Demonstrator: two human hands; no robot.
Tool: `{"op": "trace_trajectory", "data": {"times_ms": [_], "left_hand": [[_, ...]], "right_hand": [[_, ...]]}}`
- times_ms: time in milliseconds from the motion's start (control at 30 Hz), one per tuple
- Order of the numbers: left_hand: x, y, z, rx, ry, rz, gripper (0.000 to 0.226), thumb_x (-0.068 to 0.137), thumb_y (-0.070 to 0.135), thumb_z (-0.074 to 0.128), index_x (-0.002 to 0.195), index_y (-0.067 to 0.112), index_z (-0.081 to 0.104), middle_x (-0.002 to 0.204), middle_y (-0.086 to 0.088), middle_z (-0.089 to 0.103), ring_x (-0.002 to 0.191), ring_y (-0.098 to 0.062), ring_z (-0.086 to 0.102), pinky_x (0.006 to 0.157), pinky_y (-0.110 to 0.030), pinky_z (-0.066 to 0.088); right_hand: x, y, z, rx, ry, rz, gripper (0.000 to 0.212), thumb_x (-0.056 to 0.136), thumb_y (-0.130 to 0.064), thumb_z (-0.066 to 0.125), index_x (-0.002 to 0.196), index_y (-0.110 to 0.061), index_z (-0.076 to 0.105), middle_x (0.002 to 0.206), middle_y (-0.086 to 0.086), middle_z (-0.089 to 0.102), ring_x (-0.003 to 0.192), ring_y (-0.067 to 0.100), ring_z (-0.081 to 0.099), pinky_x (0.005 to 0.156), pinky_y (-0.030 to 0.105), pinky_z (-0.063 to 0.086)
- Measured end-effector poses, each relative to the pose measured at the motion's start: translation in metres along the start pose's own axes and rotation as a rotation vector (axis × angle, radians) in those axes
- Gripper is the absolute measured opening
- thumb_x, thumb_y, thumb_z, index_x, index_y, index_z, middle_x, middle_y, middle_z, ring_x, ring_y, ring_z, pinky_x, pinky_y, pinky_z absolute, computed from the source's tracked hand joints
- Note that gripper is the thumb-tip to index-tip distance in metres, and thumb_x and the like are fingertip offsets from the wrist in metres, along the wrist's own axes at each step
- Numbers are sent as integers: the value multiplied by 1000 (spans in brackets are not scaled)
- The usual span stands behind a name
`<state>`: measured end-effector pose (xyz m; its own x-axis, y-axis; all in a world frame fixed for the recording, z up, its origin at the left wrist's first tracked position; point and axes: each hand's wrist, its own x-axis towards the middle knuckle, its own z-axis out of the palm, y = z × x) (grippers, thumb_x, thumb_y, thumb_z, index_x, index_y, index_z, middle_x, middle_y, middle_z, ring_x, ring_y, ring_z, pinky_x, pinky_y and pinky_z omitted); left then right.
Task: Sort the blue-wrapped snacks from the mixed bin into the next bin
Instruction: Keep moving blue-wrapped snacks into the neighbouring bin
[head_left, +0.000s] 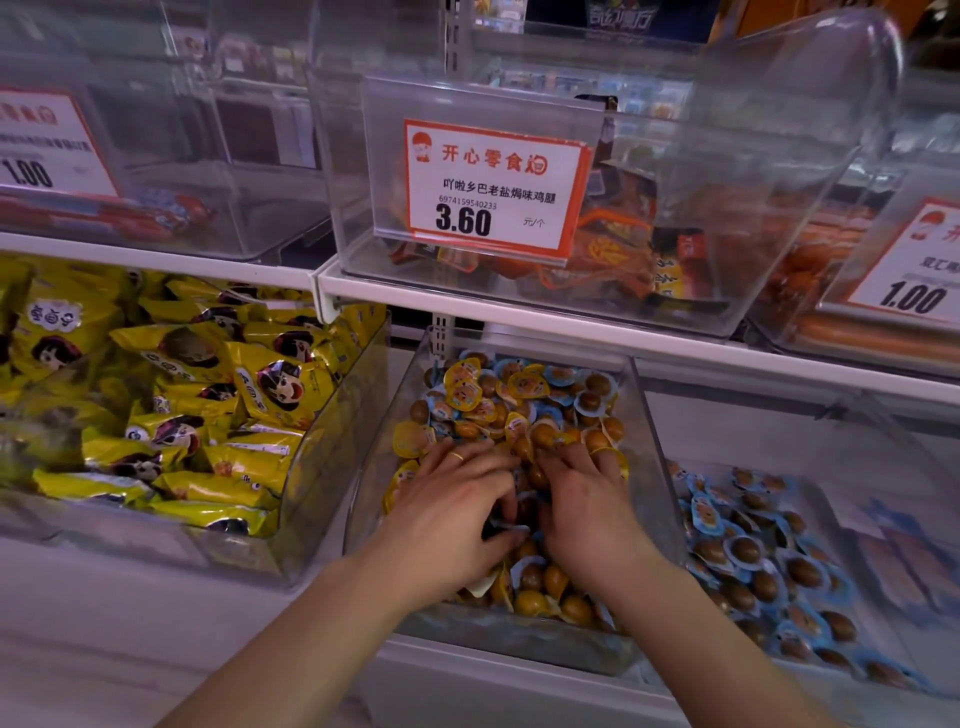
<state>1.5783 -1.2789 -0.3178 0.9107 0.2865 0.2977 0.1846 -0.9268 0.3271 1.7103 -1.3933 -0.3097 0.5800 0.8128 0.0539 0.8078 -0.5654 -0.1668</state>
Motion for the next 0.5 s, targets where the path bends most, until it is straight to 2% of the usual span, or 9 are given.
{"op": "trace_trajectory", "data": {"times_ms": [67, 167, 300, 367, 433, 500], "left_hand": [[2, 1, 1, 0, 7, 32, 21, 82, 47, 68, 82, 36, 50, 124, 20, 59, 141, -5, 30, 121, -34, 9], [4, 4, 1, 17, 38, 67, 17, 77, 41, 72, 81, 31, 59, 98, 18, 64, 127, -4, 41, 119, -29, 7], [4, 6, -2, -11, 69, 36, 16, 73, 34, 76, 78, 33, 61, 85, 19, 62, 110, -3, 48, 120, -35, 18], [2, 4, -7, -90, 141, -35, 19, 72, 28, 78, 72, 33, 60, 79, 22, 61, 100, 6, 50, 116, -34, 25], [0, 1, -13, -215, 235, -168, 22, 74, 29, 80, 71, 33, 59, 78, 24, 61, 93, 10, 52, 103, -30, 40], [-1, -2, -18, -337, 314, -300, 20, 75, 34, 82, 75, 35, 62, 78, 19, 66, 85, 5, 60, 80, -29, 52]], "right_hand": [[0, 0, 0, 22, 16, -14, 55, 88, -23, 61, 141, -25, 46, 143, -1, 44, 124, 30, 33, 106, 41, 35], [0, -2, -3, 45, 19, -55, 51, 83, -16, 65, 132, -27, 52, 133, -5, 56, 125, 25, 34, 95, 39, 42], [-2, -6, -7, 35, 14, -82, 40, 83, -14, 65, 120, -25, 58, 124, -1, 59, 124, 23, 47, 84, 38, 49], [-3, -8, -5, 31, 57, -104, 36, 85, -13, 63, 119, -23, 59, 122, 0, 57, 117, 25, 55, 78, 37, 49], [-5, -9, -2, 37, 99, -101, 36, 85, -13, 63, 119, -23, 58, 120, 0, 58, 111, 27, 60, 74, 36, 50], [-5, -8, 0, 86, 111, -69, 33, 86, -17, 64, 117, -24, 59, 117, 1, 61, 106, 27, 62, 74, 36, 50]]}}
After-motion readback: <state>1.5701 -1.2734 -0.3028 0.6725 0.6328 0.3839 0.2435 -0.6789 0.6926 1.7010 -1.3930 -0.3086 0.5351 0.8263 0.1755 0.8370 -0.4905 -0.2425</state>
